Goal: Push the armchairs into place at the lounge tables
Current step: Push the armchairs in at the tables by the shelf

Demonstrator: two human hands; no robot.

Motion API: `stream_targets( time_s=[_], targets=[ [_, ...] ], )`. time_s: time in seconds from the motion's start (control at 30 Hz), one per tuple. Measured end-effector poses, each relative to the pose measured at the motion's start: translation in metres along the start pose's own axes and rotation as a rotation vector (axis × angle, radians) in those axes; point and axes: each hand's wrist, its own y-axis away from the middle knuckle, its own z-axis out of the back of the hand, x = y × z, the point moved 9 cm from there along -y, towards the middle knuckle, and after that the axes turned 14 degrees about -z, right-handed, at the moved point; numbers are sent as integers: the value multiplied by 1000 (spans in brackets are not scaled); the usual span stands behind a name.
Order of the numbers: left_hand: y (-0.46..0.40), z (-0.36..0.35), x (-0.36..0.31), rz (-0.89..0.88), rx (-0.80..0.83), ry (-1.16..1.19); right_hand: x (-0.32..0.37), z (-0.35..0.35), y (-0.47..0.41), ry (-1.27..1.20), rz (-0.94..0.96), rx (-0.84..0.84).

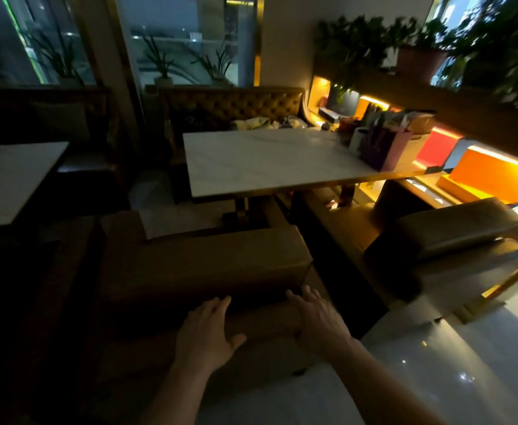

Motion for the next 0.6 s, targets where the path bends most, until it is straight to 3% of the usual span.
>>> stream_targets(
  time_s=[0.17,0.6],
  targets=[
    [-42,-2,-85,-18,-48,-25,-75,46,-10,-47,7,-71],
    [-181,-102,-350,-221,49,14,-380,126,-48,-89,-226,-97]
  ],
)
